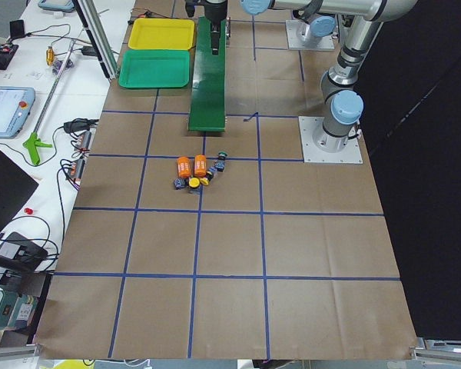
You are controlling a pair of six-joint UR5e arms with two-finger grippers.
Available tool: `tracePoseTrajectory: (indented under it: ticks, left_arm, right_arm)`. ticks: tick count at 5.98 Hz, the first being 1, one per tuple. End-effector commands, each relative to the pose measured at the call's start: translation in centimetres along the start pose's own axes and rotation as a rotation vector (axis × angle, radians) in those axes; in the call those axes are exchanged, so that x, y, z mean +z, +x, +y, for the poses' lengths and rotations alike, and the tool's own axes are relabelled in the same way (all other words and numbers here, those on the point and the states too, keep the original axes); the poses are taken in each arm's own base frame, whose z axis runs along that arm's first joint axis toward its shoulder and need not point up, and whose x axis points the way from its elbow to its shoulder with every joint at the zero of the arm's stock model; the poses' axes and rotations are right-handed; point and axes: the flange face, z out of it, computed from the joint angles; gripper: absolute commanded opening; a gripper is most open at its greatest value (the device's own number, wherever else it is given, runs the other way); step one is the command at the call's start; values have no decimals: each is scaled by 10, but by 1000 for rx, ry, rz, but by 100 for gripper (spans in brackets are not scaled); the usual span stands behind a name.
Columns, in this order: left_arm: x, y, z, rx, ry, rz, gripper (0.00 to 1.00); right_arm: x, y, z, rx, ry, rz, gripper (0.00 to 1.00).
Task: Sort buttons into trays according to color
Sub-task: 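Move the left gripper down toward the pile of buttons and cylinders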
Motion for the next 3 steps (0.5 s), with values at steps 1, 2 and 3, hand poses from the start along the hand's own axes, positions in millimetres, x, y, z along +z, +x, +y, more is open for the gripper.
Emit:
tracePoseTrajectory:
  ticks: [1, 2, 3]
  left_arm:
    - [0, 0, 1, 0, -1, 0, 98]
    - [0, -1, 1, 0, -1, 0, 98]
    - [0, -5, -1, -6, -1, 1, 98]
  right_arm:
    - [-1, 0, 0, 0, 2, 0, 100]
    - [0, 0, 0, 0, 0, 2, 100]
    - [0, 0, 0, 0, 0, 2, 100]
